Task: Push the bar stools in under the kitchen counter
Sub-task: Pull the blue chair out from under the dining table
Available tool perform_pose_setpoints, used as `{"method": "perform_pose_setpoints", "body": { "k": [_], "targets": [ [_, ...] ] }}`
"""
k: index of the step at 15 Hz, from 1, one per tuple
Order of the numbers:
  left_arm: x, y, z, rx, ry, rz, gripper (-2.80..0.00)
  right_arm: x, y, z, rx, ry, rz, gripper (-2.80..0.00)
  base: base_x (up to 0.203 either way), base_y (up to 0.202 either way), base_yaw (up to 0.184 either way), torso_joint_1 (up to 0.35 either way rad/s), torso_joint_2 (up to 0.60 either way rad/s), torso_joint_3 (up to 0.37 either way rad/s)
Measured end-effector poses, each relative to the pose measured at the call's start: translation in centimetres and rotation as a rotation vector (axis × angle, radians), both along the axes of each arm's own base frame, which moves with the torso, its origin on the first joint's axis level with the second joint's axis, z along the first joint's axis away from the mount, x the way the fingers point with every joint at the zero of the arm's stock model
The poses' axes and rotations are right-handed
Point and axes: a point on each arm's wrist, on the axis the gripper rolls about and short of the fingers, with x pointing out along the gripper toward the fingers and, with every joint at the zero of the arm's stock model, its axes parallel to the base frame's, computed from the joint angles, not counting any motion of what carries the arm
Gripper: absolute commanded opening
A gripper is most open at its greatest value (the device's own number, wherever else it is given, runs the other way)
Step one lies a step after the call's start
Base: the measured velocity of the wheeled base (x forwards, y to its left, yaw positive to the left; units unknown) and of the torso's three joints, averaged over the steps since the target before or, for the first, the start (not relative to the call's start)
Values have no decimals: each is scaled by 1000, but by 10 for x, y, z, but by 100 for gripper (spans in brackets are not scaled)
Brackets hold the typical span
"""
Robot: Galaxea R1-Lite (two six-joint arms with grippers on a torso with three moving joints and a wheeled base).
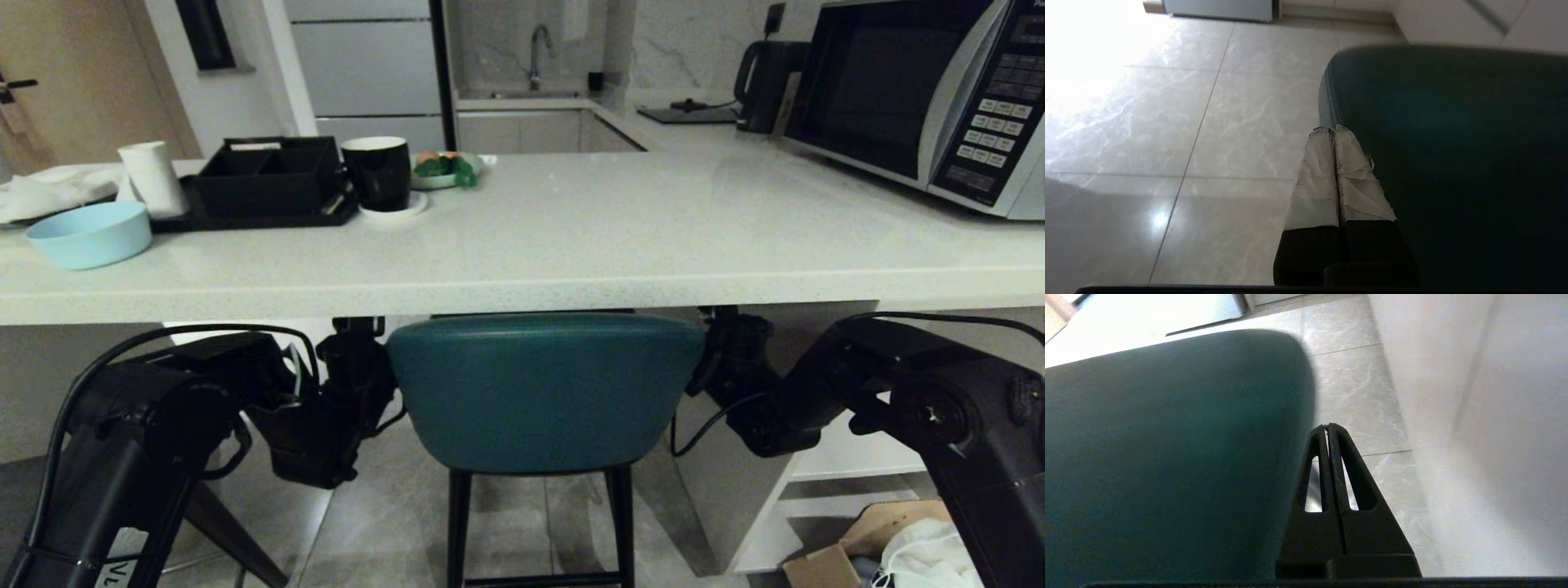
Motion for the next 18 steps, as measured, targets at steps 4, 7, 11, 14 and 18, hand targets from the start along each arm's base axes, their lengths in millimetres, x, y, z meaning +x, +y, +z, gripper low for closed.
{"method": "perform_pose_setpoints", "body": {
  "k": [4,7,11,14,18],
  "targets": [
    [-4,0,-7,24,24,-3,-280,-14,18,-8,-3,6,43,-280,0,0,0,0,0,0],
    [-11,-3,-13,32,40,-16,-280,-20,25,-6,-8,7,49,-280,0,0,0,0,0,0],
    [-20,-8,-16,26,-14,-36,-280,-34,29,-6,-14,25,61,-280,0,0,0,0,0,0],
    [-31,-13,-24,33,4,-55,-280,-43,31,-8,-16,30,72,-280,0,0,0,0,0,0],
    [-43,-22,-31,45,44,-83,-280,-54,34,-9,-20,37,83,-280,0,0,0,0,0,0]
  ]
}}
